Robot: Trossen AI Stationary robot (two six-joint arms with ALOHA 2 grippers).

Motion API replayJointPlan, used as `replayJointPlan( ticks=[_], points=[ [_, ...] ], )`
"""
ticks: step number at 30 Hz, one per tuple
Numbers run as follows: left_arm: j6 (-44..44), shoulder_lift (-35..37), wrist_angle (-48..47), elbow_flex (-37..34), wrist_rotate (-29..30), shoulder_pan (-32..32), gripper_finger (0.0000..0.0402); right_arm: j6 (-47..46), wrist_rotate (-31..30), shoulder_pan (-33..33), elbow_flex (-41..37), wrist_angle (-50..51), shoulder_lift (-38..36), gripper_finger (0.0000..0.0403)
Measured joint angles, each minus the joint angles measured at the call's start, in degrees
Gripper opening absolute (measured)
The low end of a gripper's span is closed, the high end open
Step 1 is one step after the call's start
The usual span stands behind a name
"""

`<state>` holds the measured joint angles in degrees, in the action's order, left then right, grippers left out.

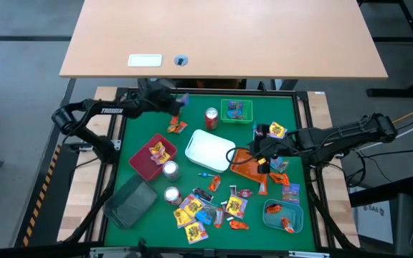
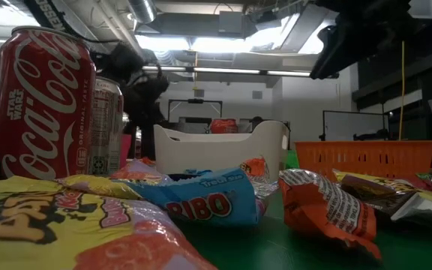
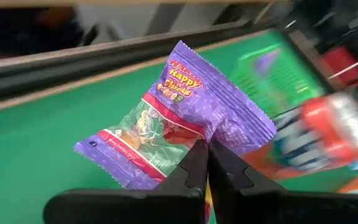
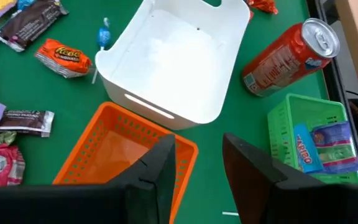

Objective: Sort candy
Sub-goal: Put the violet candy into the green bin

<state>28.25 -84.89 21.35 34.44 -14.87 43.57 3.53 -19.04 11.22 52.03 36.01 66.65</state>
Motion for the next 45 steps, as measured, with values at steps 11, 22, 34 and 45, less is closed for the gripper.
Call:
replayJointPlan(
  ticks=[11, 22, 34, 45],
  points=[
    [4.11, 0.16, 19.72, 1.27, 10.29, -13.1, 0.0, 0.05, -2.43, 0.0, 0.0, -0.16, 0.0, 0.0131],
    [-9.56, -6.03, 18.73, 17.92, 17.3, -22.33, 0.0, 0.03, -2.43, -0.02, 0.0, -0.15, -0.02, 0.0131],
    [-13.91, -26.34, 13.22, 38.08, 17.35, -22.99, 0.0, -0.26, -2.39, 0.0, 0.0, 2.28, -4.51, 0.0131],
    [-13.88, -39.34, 13.16, 45.35, 17.37, -22.62, 0.0, -0.68, -3.33, 0.0, 0.02, 6.62, -7.72, 0.0131]
  ],
)
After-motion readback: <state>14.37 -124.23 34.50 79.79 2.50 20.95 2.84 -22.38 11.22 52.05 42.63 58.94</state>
